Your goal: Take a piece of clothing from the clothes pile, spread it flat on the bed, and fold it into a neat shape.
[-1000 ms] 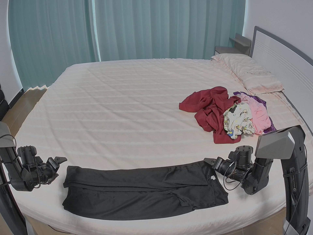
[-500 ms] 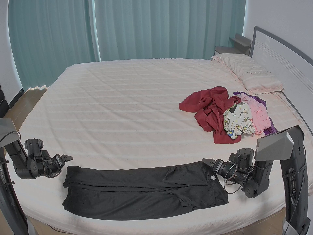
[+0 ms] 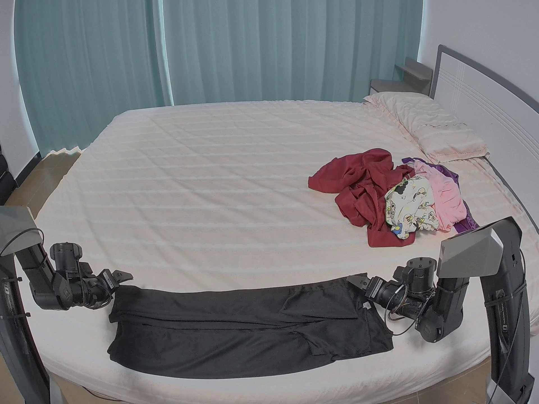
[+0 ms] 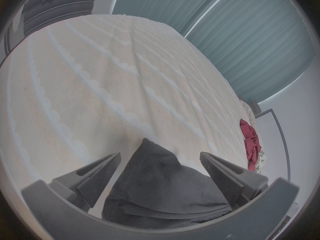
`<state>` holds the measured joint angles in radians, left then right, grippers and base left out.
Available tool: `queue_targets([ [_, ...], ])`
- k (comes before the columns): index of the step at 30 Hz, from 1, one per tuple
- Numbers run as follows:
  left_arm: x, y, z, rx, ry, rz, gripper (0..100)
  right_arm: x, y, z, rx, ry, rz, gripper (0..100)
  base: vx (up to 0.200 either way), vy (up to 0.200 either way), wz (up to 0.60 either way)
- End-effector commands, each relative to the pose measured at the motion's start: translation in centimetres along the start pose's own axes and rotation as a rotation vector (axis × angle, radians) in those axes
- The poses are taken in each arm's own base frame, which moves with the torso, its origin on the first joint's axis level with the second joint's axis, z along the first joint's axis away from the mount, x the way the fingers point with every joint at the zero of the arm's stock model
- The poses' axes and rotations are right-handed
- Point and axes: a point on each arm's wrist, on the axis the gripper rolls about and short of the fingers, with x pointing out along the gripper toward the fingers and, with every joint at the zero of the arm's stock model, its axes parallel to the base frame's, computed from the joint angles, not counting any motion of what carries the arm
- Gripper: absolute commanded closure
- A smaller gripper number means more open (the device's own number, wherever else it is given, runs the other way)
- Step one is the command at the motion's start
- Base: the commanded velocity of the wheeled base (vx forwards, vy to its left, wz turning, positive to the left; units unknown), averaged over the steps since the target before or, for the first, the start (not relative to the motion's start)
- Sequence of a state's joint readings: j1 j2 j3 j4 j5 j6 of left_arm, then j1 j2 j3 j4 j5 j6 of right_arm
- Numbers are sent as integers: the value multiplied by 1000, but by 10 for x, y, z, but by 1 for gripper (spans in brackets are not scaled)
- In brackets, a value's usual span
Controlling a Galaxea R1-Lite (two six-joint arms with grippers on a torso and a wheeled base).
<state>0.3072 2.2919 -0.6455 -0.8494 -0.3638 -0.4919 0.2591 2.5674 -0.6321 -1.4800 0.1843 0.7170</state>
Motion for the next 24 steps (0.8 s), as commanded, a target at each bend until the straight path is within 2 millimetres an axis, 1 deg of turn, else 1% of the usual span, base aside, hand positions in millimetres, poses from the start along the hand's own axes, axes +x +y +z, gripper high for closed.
queue_targets([
  [1, 6, 0, -2, 3, 7, 5, 0, 1, -1, -2, 0, 5, -2, 0, 0, 0, 0],
  [4, 11, -1, -2, 17, -6, -4, 0, 1, -1, -2, 0, 5, -2, 0, 0, 0, 0],
  [5, 13, 0, -3, 20, -12, -4, 100, 1, -1, -2, 0, 5, -2, 0, 0, 0, 0],
  [11, 21, -3, -3, 8, -55, 49, 100, 1, -1, -2, 0, 5, -2, 0, 0, 0, 0],
  [18, 18, -4, -2, -28, -66, 47, 100, 1, -1, -1, -1, 0, 0, 0, 0, 0, 0],
  [24, 12, -5, 9, -143, -111, 21, 100, 2, 1, 1, 6, -5, 6, 0, 0, 0, 0],
])
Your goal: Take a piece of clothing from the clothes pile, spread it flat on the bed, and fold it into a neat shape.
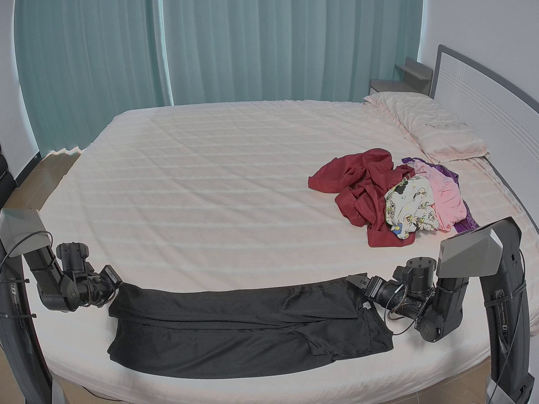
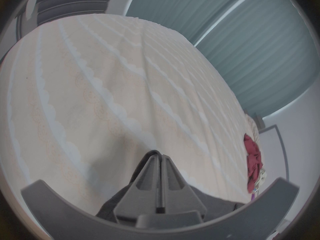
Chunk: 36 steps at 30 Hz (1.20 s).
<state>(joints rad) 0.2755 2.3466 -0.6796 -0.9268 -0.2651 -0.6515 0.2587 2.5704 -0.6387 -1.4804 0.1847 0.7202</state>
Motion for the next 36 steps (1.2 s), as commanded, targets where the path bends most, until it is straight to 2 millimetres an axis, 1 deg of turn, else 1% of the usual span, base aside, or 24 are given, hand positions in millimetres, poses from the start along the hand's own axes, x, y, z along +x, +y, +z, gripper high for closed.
queue_targets([
  [1, -4, -3, 8, -26, -36, -24, 100, 0, 0, 1, 4, -3, 2, 0, 0, 0, 0],
  [8, -6, -1, 9, -50, -48, -32, 100, 3, 0, 4, 3, -2, 10, 0, 0, 0, 0],
  [10, -6, -1, 9, -52, -48, -32, 100, 4, 4, 5, 0, -7, 27, 0, 0, 0, 0],
  [15, -7, 0, 7, -55, -42, -29, 100, 4, 10, 0, -10, 14, 38, 0, 0, 0, 0],
  [20, -7, 0, 7, -53, -42, -29, 100, 6, 8, -2, -12, 24, 29, 0, 0, 0, 0],
  [25, -7, 0, 7, -53, -42, -29, 100, 11, 7, 3, -16, 14, 19, 0, 0, 0, 0],
  [26, -7, 0, 7, -53, -42, -29, 100, 12, 5, 5, -17, 6, 12, 100, 0, 0, 0],
  [31, -7, 0, 7, -53, -42, -29, 100, 13, 1, 12, -7, -4, -3, 100, 0, 0, 0],
  [34, -7, 0, 7, -53, -42, -29, 100, 15, 3, 15, -12, -20, 11, 100, 0, 0, 0],
  [36, -6, 0, 7, -54, -41, -28, 100, 17, 3, 21, -11, -41, 22, 100, 0, 0, 0],
])
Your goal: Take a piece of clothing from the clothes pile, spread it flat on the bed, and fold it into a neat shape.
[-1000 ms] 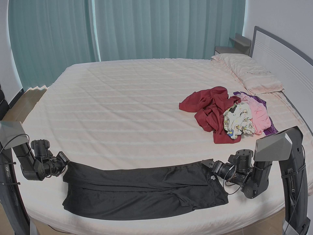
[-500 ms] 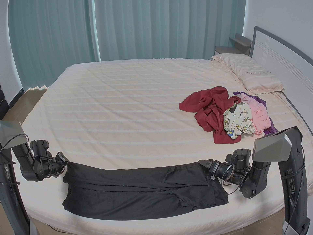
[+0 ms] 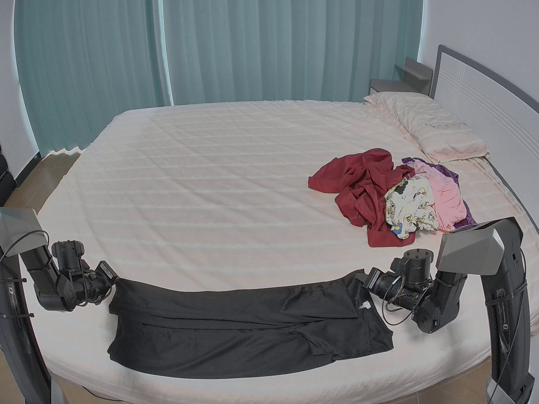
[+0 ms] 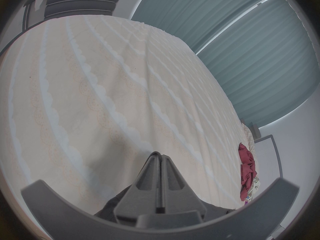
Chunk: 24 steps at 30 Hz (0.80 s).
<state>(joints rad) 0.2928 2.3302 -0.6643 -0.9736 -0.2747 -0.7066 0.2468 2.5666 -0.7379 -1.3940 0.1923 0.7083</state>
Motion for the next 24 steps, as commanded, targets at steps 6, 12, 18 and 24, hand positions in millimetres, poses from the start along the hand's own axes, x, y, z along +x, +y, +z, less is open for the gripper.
queue_targets([
  [6, 0, 1, 0, 2, 1, 3, 100, 5, -4, 9, 4, -37, 11, 100, 0, 0, 0],
  [12, 0, 1, -1, 2, 0, 8, 100, 10, -8, 13, 8, -52, 9, 100, 0, 0, 0],
  [18, -1, 2, -4, 5, 7, 15, 100, 13, -7, 15, 4, -59, 15, 100, 0, 0, 0],
  [24, -3, 3, -6, 11, 3, 12, 100, 13, -8, 17, 4, -62, 14, 100, 0, 0, 0],
])
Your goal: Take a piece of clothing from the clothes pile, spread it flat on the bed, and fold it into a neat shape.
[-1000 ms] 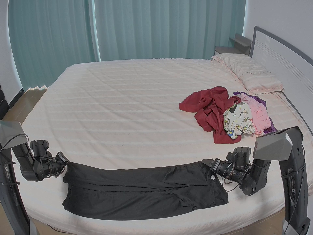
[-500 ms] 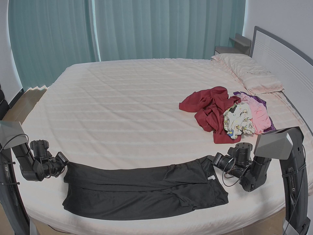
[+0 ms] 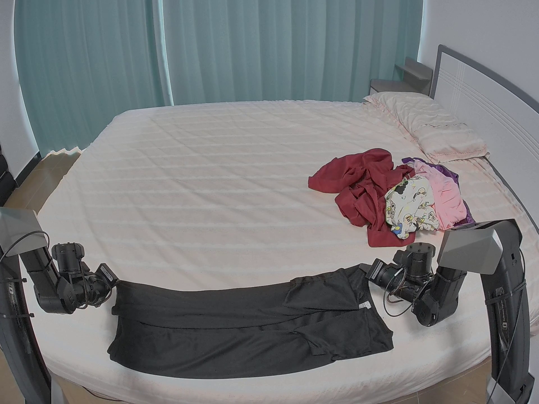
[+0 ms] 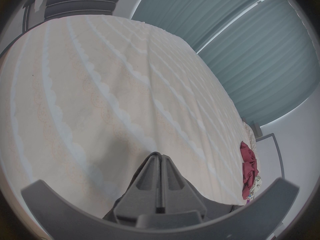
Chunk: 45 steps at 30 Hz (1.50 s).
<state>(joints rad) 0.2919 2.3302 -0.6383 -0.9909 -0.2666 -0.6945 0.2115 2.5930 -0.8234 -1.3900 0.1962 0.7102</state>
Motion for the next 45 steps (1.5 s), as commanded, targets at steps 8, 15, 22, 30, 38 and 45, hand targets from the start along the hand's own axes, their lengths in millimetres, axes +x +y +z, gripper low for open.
queue_targets([
  [8, -1, 1, -2, 1, 5, 2, 0, 0, -2, 2, 2, -7, -1, 0, 0, 0, 0],
  [15, -1, 1, -1, -6, 0, -1, 0, -26, 3, 6, 18, 7, -16, 0, 0, 0, 0],
  [22, -16, 3, 12, -83, 2, -55, 0, -50, 13, -13, 14, 113, 40, 0, 0, 0, 0],
  [30, -23, 3, 18, -99, 17, -98, 0, -48, 24, -34, -16, 197, 74, 0, 0, 0, 0],
  [38, -22, 4, 17, -96, 17, -96, 0, -49, 21, -41, -42, 239, 48, 0, 0, 0, 0],
  [45, -21, 4, 17, -96, 17, -96, 0, -45, 18, -46, -97, 244, 43, 0, 0, 0, 0],
])
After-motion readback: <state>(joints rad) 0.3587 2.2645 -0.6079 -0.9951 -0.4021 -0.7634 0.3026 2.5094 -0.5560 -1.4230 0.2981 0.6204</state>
